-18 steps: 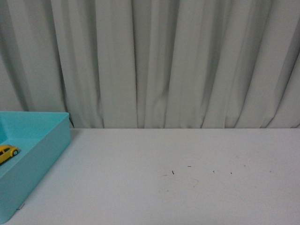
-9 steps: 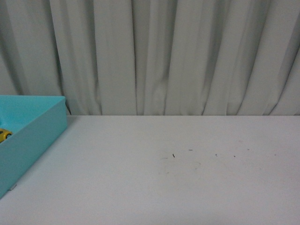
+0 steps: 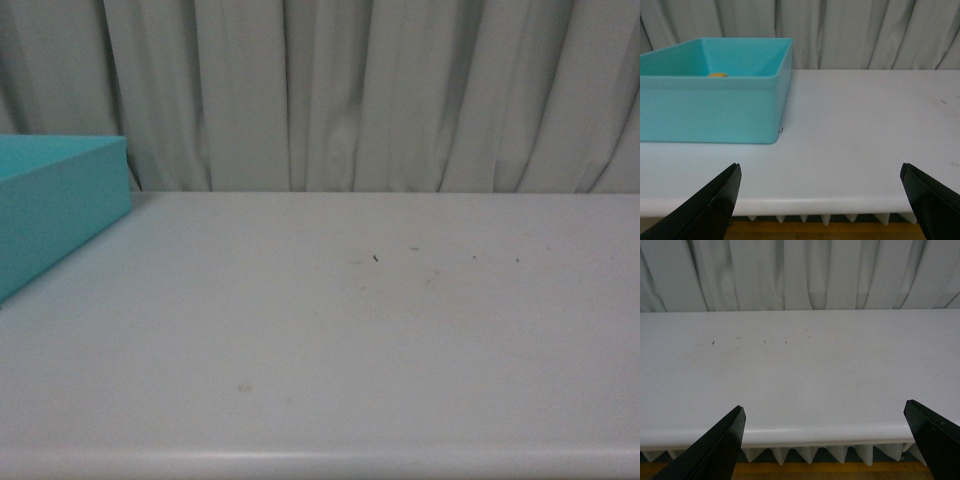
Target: Wind up and store yellow beetle toy
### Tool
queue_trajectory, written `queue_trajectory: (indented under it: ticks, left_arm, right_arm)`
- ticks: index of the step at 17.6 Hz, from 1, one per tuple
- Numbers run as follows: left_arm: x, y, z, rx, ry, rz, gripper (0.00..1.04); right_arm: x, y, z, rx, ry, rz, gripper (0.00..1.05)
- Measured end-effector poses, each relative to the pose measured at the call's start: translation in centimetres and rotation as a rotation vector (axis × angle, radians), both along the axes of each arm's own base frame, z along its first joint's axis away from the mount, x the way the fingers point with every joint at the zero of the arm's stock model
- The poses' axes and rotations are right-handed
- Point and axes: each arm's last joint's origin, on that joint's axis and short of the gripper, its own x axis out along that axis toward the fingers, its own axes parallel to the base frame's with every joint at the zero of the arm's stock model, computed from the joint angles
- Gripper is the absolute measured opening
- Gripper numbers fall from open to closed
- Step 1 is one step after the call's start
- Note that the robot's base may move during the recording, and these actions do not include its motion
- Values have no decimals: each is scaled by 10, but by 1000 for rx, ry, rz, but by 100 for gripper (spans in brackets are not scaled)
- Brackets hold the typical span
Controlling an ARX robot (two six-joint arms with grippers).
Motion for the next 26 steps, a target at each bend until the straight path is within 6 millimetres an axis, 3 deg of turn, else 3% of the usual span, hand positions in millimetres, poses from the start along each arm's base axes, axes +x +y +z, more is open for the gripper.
queue_trajectory:
  ticks: [26]
  left_arm:
    - [0, 0, 0, 0, 0, -1, 98]
  right_arm:
    - [0, 0, 0, 1, 1, -1, 98]
